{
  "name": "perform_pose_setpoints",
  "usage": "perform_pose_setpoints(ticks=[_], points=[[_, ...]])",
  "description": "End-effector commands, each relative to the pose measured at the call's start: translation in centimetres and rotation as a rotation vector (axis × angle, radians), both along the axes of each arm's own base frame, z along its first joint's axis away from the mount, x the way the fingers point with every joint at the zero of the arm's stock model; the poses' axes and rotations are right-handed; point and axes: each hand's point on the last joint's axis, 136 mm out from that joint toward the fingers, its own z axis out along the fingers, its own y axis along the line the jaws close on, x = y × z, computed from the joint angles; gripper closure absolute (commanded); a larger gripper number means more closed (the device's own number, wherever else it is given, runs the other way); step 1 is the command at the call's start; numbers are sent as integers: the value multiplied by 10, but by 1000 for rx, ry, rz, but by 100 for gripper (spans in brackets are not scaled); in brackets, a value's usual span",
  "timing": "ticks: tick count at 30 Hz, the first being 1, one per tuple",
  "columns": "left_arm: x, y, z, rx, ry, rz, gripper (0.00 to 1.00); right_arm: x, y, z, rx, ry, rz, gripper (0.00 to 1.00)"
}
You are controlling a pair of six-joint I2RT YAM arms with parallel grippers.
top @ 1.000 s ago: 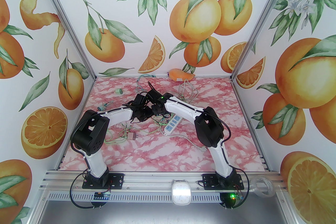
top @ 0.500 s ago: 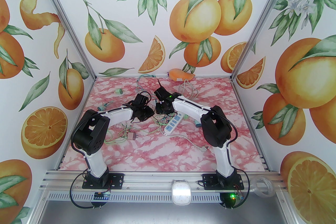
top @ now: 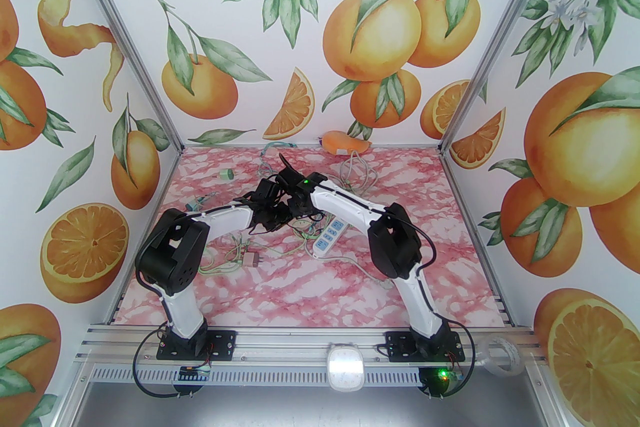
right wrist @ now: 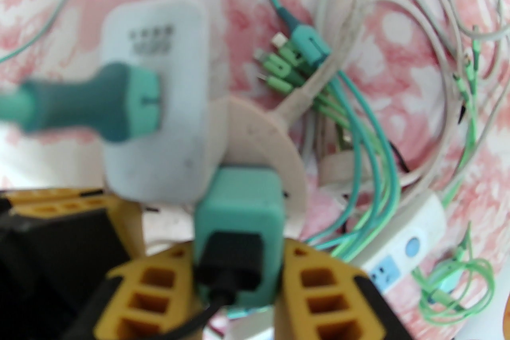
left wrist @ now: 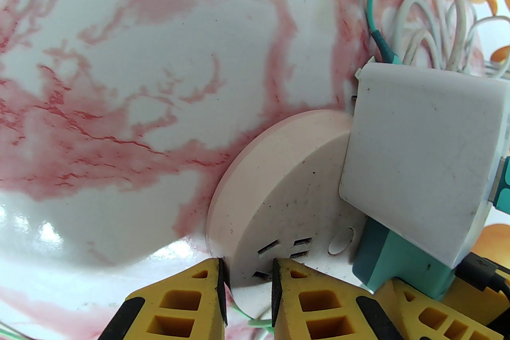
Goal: Pull the plug off the socket
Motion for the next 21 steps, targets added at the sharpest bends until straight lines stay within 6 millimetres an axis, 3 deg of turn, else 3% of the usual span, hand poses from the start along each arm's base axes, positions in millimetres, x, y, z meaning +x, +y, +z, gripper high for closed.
perform_pose_setpoints(ticks=[1, 12, 17, 21], points=[[-72, 1, -66, 91, 284, -86, 76, -28, 67, 14, 181, 13, 118, 71], [-72, 2, -65, 88, 279, -88, 76, -5, 38, 26, 432, 61, -34, 71], [-46, -16, -42, -19, 150, -121, 73, -11, 39, 18, 413, 73, -17, 71], [-24, -30, -18, -115, 42, -161, 62, -14, 44, 15, 419, 83, -4, 71]])
